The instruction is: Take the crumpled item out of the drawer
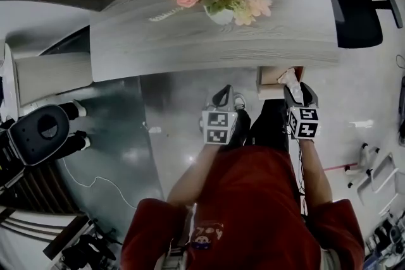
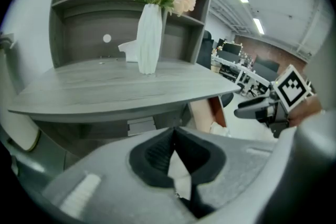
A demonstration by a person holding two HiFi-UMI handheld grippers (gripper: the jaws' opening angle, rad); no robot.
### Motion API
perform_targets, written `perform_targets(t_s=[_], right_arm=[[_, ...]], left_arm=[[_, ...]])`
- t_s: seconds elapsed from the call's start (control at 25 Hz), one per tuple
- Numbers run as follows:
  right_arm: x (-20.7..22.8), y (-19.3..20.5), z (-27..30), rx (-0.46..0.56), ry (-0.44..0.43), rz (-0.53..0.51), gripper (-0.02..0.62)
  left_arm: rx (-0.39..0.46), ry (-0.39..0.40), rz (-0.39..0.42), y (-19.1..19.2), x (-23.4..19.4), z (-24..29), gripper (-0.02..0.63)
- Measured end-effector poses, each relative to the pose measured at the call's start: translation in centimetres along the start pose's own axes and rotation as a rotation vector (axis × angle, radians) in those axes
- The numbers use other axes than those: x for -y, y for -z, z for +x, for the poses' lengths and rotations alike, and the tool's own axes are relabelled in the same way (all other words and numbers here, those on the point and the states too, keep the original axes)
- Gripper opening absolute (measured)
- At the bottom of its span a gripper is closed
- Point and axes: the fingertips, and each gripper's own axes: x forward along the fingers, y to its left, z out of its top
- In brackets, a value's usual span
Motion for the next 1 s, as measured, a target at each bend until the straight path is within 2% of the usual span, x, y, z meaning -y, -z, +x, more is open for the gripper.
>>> perform_targets(t_s=[0.44,1.0], right_arm=[[1.6,6.3,5.4,-0.184,-0.037,0.000,0.229],[3.3,11.6,10.5,-0.343,-0.006,-0.006,0.225]], left_arm=[[-0.085,0.013,-0.015,4.1,0.8,3.9,-0.003],[-0.157,0.014,-0.022,7.6,0.2,6.4,-0.003]])
